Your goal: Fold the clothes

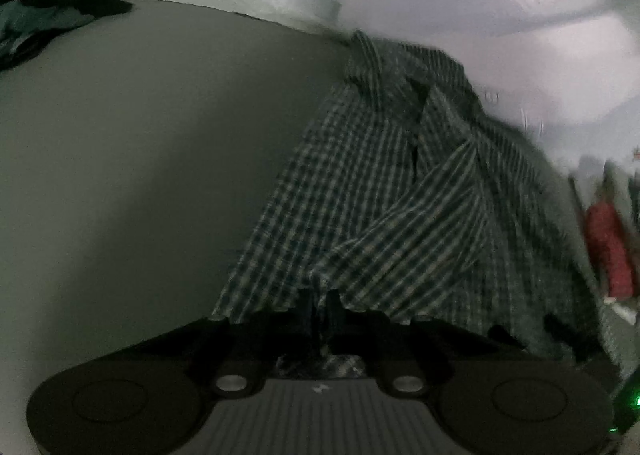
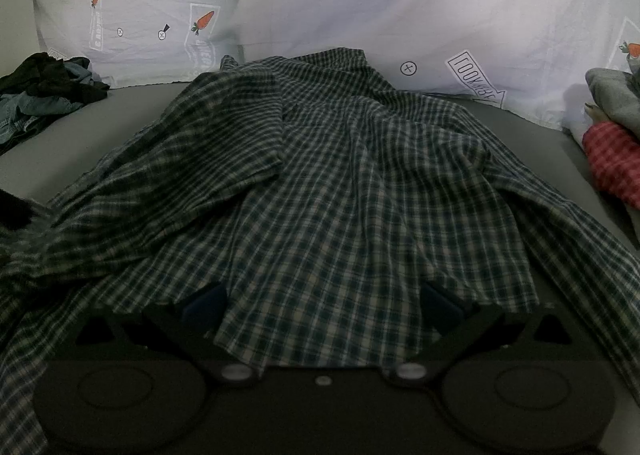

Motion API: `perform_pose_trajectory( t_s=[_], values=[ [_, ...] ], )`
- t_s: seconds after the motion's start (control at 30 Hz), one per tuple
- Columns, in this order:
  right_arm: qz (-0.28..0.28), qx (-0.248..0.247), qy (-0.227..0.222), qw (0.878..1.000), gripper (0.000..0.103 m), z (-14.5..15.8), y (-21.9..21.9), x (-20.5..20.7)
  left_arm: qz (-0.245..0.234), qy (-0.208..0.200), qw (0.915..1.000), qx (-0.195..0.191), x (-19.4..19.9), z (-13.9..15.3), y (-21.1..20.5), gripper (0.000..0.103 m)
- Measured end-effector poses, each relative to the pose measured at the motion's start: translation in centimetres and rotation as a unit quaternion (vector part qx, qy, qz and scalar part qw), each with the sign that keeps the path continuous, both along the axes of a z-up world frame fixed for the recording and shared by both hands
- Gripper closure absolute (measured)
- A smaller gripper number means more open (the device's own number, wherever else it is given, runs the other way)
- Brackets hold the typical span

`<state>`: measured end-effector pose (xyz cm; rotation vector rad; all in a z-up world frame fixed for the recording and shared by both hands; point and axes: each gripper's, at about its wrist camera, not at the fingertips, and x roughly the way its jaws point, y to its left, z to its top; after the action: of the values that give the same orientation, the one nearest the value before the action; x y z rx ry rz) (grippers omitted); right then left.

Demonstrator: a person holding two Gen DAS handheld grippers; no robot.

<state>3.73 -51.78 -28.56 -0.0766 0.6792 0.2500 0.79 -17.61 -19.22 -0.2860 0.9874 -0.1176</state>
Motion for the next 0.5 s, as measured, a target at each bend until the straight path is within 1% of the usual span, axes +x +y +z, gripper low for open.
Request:
perform_pose_trajectory(
  t_s=[0.1,0.2,0.37,0.43,0.47,0.5],
  values=[
    [0.000,0.000,0.000,1.000,0.000,0.0,0.0,0.0,0.028,-0.008,0.9995,-0.011,-1.7,1.1,1.0,0.098],
    [0.000,0.000,0.000,1.000,0.000,0.0,0.0,0.0,0.064,-0.004,0.9978,-0.016,-3.4,1.6,2.0,0.098],
    [0.000,0.000,0.000,1.000,0.000,0.0,0.0,0.0,0.108,0.036,0.9932,-0.026,-5.5,0.2,3.2,0.097],
    [0.000,0.000,0.000,1.000,0.000,0.0,0.0,0.0,0.119,0.054,0.9911,-0.024,-6.0,-0.5,3.5,0.091],
    [0.000,0.000,0.000,1.000,0.000,0.0,0.0,0.1,0.120,0.062,0.9907,-0.016,-6.1,-0.7,3.4,0.087],
    [0.000,0.000,0.000,1.000,0.000,0.0,0.0,0.1,0.121,0.065,0.9905,-0.005,-6.4,-0.7,3.2,0.087]
  ],
)
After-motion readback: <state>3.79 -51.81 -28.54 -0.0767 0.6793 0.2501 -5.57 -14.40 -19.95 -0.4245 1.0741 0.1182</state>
